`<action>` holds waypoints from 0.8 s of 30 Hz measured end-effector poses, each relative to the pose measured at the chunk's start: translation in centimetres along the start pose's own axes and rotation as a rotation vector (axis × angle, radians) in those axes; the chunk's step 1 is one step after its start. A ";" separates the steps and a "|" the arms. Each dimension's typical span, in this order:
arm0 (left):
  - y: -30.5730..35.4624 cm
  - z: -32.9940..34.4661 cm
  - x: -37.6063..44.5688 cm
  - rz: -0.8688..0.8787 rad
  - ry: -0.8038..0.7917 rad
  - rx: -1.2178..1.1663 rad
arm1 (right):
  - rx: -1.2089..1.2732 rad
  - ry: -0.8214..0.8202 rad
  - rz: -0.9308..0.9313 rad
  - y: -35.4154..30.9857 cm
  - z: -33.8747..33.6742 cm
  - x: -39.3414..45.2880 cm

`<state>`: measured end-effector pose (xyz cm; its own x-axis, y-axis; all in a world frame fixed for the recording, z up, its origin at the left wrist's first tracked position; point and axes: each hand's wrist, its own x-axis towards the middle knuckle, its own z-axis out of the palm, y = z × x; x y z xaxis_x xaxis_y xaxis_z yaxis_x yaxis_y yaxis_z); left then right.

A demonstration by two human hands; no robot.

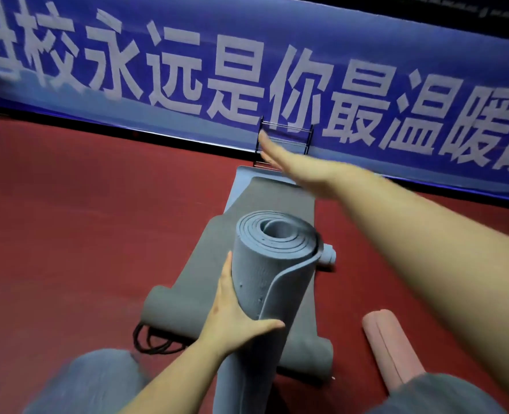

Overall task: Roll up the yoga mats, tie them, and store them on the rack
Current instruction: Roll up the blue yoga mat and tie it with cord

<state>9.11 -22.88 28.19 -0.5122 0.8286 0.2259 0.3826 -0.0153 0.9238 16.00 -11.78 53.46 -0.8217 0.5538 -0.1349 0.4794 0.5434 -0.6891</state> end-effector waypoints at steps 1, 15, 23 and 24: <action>0.0 0.1 -0.1 0.008 -0.006 0.002 | -0.095 0.112 -0.052 -0.3 -0.9 0.2; 0.2 0.7 1.4 0.044 0.014 0.012 | 0.047 0.425 -0.170 8.1 5.5 -1.0; 0.5 2.2 3.5 0.017 0.155 -0.010 | 0.234 0.687 -0.021 11.9 15.4 -3.3; 0.6 2.6 3.7 0.028 0.168 -0.009 | 0.246 0.688 0.005 11.5 15.5 -2.6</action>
<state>9.43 -18.39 28.74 -0.6230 0.7225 0.2998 0.3923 -0.0430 0.9188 18.90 -16.75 34.85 -0.4009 0.8711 0.2837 0.3331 0.4271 -0.8406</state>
